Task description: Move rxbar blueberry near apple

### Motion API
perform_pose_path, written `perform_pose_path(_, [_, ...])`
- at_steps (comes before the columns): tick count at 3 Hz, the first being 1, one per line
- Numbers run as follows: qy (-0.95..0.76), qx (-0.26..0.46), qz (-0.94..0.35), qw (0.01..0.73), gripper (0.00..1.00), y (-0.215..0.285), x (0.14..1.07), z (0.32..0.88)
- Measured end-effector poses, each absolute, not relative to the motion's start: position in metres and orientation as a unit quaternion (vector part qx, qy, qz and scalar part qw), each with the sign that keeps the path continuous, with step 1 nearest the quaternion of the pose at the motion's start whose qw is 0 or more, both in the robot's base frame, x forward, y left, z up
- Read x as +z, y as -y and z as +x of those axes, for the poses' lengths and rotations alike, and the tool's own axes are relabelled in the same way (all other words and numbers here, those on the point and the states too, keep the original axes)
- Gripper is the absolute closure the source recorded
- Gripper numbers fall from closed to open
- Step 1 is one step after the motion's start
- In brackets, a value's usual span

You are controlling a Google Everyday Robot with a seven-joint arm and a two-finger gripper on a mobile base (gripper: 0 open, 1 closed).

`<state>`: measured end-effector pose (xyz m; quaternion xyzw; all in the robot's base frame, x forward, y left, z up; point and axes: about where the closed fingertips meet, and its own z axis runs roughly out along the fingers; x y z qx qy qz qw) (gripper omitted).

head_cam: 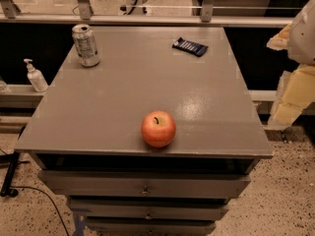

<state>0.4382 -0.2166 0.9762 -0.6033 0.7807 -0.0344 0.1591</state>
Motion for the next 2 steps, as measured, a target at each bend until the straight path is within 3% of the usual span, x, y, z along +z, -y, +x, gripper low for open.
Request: perform_pose_path(2, [-0.774, -0.019, -0.608, 0.177, 0.0, 0.213, 0.976, 0.461])
